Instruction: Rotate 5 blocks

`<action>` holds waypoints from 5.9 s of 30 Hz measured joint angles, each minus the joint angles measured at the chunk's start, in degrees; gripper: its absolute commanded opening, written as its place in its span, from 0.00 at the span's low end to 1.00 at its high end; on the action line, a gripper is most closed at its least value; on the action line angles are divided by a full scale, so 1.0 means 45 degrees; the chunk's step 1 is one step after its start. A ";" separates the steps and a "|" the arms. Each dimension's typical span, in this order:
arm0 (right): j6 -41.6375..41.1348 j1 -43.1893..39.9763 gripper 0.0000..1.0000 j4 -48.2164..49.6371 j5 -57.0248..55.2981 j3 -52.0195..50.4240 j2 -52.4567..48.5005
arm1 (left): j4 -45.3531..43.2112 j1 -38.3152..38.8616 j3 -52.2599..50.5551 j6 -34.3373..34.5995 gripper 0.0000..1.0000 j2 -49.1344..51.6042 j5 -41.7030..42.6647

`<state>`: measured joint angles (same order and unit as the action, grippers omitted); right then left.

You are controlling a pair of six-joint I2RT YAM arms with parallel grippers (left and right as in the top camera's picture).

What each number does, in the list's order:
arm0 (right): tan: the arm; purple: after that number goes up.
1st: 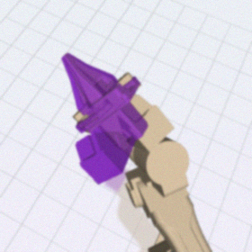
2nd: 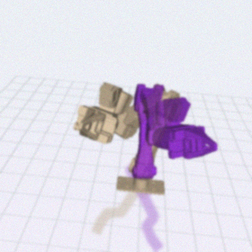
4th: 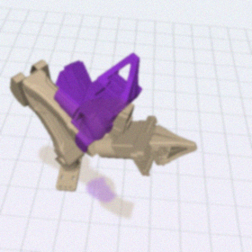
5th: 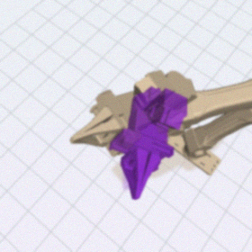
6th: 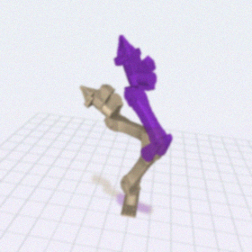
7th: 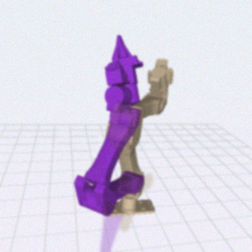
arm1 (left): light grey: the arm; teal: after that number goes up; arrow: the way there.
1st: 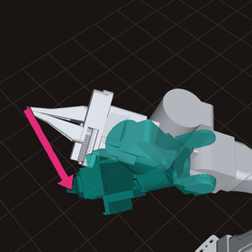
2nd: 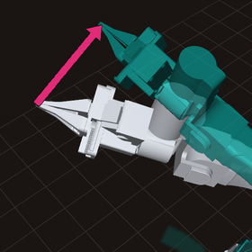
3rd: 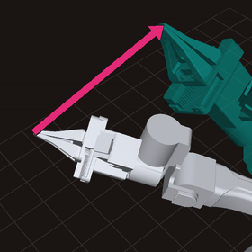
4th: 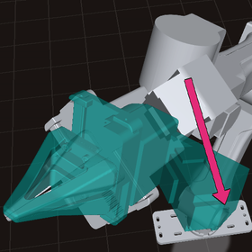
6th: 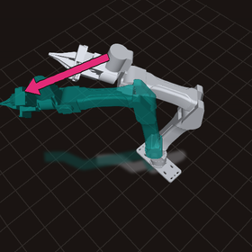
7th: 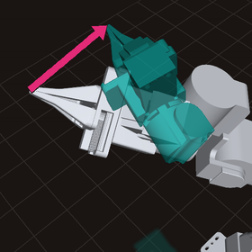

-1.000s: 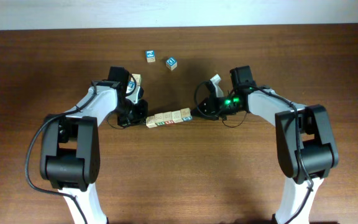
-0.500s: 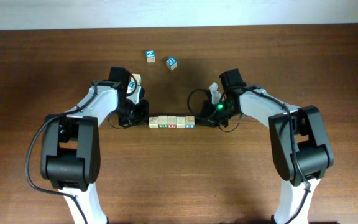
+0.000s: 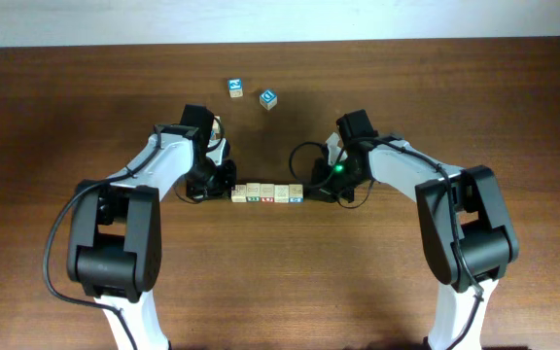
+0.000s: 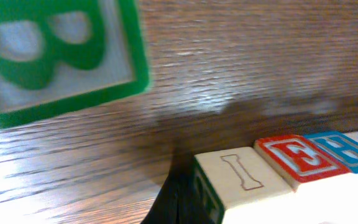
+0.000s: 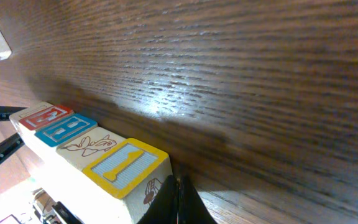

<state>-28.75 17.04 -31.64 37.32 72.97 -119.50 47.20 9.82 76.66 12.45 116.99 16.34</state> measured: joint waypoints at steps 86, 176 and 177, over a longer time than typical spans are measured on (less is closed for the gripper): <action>0.2118 -0.0685 0.05 0.1525 0.2506 -0.0797 -0.0005 | 0.0889 -0.1219 0.0466 -0.2997 0.00 0.0117 0.3031; 0.2671 0.3929 0.04 -0.2011 0.1370 0.4726 0.0986 | 0.0554 -0.1481 0.0631 -0.2749 0.00 0.0151 0.2443; 0.2667 0.3929 0.04 -0.2011 0.1365 0.4726 0.0986 | 0.0554 -0.1481 0.0631 -0.2749 0.00 0.0151 0.2467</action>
<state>-16.75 34.72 -40.69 43.46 94.24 -115.07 49.69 3.16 79.50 0.08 117.67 27.44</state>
